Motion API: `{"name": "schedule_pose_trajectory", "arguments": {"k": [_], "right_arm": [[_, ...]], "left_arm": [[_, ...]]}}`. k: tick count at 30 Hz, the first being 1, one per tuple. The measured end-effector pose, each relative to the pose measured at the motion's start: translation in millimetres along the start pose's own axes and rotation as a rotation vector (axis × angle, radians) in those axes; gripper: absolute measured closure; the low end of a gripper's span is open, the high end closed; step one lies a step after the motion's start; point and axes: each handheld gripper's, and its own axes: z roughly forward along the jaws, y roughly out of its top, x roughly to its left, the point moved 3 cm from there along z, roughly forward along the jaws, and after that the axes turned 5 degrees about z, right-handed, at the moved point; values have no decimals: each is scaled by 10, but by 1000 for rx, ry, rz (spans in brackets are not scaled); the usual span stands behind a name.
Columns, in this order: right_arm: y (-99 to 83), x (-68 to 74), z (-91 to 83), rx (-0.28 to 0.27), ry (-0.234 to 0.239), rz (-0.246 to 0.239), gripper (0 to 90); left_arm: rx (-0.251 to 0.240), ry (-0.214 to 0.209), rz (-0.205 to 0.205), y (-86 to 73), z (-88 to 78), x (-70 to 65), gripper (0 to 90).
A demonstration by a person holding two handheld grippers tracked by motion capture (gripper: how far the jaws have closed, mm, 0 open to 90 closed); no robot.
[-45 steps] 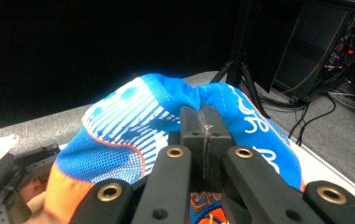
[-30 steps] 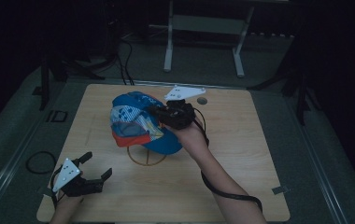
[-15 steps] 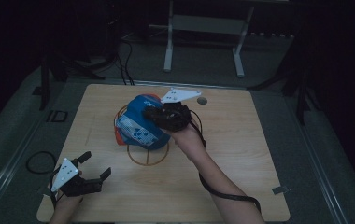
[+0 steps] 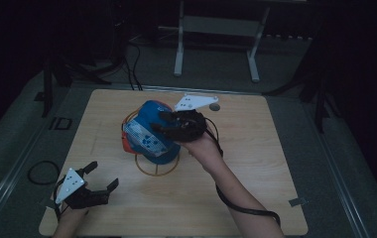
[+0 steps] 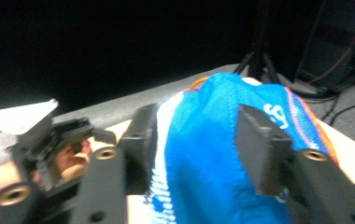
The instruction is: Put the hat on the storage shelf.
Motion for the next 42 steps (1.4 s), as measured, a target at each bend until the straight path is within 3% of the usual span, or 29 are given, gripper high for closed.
{"name": "schedule_pose_trajectory", "arguments": {"k": [4, 9, 11, 14, 16, 22, 30, 42], "right_arm": [[-25, 11, -31, 25, 27, -12, 352], [-62, 24, -77, 14, 57, -7, 260], [-84, 27, -99, 17, 92, -9, 196], [-108, 31, -130, 5, 100, -4, 170], [-161, 38, -156, 4, 81, -34, 141], [-263, 17, -234, -14, 71, -54, 141], [-449, -55, -313, 5, 45, -57, 141], [-820, -198, -448, 5, 25, -24, 142]], "left_arm": [[3, 2, 0, -2, 2, 0, 26], [2, 1, 0, -3, 3, 1, 27], [3, 2, 1, -3, 1, -1, 27], [2, 1, 1, -5, -1, -1, 27], [2, 2, -1, -9, -5, -3, 26], [3, -2, -5, -16, -6, -10, 27], [12, -5, 2, -29, -7, -10, 27], [21, -5, 2, -47, 5, -6, 27]]}}
